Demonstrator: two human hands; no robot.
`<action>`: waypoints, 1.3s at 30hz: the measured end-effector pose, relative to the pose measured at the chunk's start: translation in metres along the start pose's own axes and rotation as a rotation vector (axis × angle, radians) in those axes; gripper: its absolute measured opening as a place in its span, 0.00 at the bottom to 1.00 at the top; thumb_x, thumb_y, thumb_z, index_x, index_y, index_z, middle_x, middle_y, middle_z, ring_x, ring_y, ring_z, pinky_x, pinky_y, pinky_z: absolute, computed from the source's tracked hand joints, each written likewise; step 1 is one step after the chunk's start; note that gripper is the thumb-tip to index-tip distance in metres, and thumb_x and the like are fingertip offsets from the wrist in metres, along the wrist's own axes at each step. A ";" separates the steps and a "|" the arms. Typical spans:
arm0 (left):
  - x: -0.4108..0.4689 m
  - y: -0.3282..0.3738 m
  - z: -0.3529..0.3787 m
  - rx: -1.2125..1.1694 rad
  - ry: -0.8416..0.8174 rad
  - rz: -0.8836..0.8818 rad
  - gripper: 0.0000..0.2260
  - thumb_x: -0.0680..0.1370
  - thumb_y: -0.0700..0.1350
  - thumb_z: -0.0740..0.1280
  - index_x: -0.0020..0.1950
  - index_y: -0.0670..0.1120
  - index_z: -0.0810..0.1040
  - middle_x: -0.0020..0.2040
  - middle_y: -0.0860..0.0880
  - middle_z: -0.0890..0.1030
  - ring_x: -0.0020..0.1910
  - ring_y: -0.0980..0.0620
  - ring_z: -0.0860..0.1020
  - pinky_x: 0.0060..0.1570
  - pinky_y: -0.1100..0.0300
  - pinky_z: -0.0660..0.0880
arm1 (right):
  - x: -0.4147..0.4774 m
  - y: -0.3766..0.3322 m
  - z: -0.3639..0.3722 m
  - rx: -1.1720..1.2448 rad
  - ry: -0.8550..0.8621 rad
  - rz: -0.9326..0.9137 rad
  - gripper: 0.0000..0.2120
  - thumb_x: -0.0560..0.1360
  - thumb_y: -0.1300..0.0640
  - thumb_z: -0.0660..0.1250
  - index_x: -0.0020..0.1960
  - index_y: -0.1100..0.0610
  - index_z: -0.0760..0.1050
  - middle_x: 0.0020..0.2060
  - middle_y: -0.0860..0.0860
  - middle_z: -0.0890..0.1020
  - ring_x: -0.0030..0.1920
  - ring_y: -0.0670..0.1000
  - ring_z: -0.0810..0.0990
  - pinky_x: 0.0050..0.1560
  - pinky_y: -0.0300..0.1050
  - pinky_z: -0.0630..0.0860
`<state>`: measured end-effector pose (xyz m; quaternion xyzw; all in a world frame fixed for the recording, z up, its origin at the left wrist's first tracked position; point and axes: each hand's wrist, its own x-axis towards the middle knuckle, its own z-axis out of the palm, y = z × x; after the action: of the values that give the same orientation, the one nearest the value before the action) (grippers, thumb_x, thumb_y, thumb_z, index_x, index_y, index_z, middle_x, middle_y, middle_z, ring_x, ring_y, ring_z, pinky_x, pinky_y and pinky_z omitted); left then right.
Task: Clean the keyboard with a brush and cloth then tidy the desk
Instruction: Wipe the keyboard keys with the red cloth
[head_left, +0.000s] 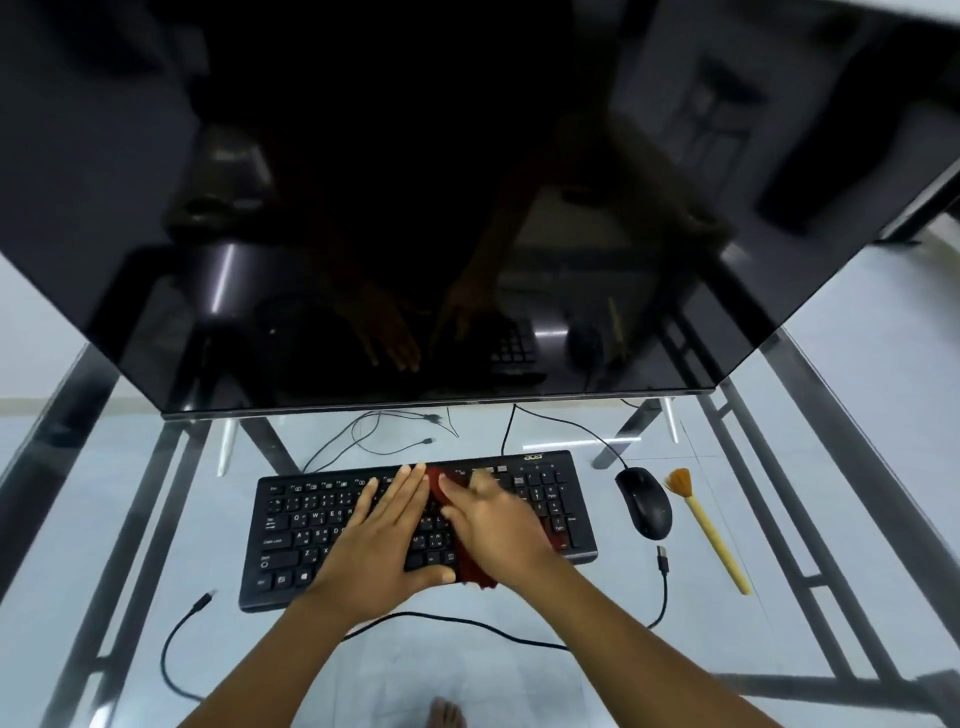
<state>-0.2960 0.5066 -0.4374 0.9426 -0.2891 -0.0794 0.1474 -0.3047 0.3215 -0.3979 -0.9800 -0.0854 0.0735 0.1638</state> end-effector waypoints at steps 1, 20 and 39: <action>-0.002 -0.004 -0.004 -0.005 -0.002 0.003 0.48 0.71 0.77 0.54 0.79 0.47 0.44 0.78 0.52 0.40 0.76 0.59 0.36 0.73 0.53 0.35 | -0.004 0.002 0.001 0.002 -0.021 -0.040 0.20 0.81 0.48 0.56 0.72 0.46 0.64 0.59 0.56 0.73 0.48 0.58 0.81 0.47 0.51 0.80; -0.078 -0.103 -0.028 -0.262 0.085 -0.289 0.57 0.62 0.78 0.63 0.78 0.51 0.40 0.78 0.57 0.40 0.76 0.60 0.38 0.76 0.48 0.43 | 0.010 -0.049 0.011 0.053 -0.111 -0.204 0.17 0.81 0.50 0.55 0.70 0.45 0.67 0.49 0.51 0.73 0.39 0.53 0.79 0.38 0.48 0.80; -0.091 -0.117 -0.031 -0.397 0.085 -0.301 0.60 0.60 0.76 0.68 0.78 0.52 0.38 0.78 0.58 0.41 0.75 0.63 0.37 0.76 0.50 0.41 | 0.047 -0.102 0.036 0.014 -0.047 -0.240 0.18 0.81 0.49 0.57 0.70 0.46 0.68 0.45 0.49 0.73 0.33 0.50 0.76 0.30 0.44 0.77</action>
<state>-0.3018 0.6581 -0.4399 0.9300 -0.1179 -0.1161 0.3282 -0.2800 0.4363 -0.4032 -0.9596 -0.2053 0.0771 0.1763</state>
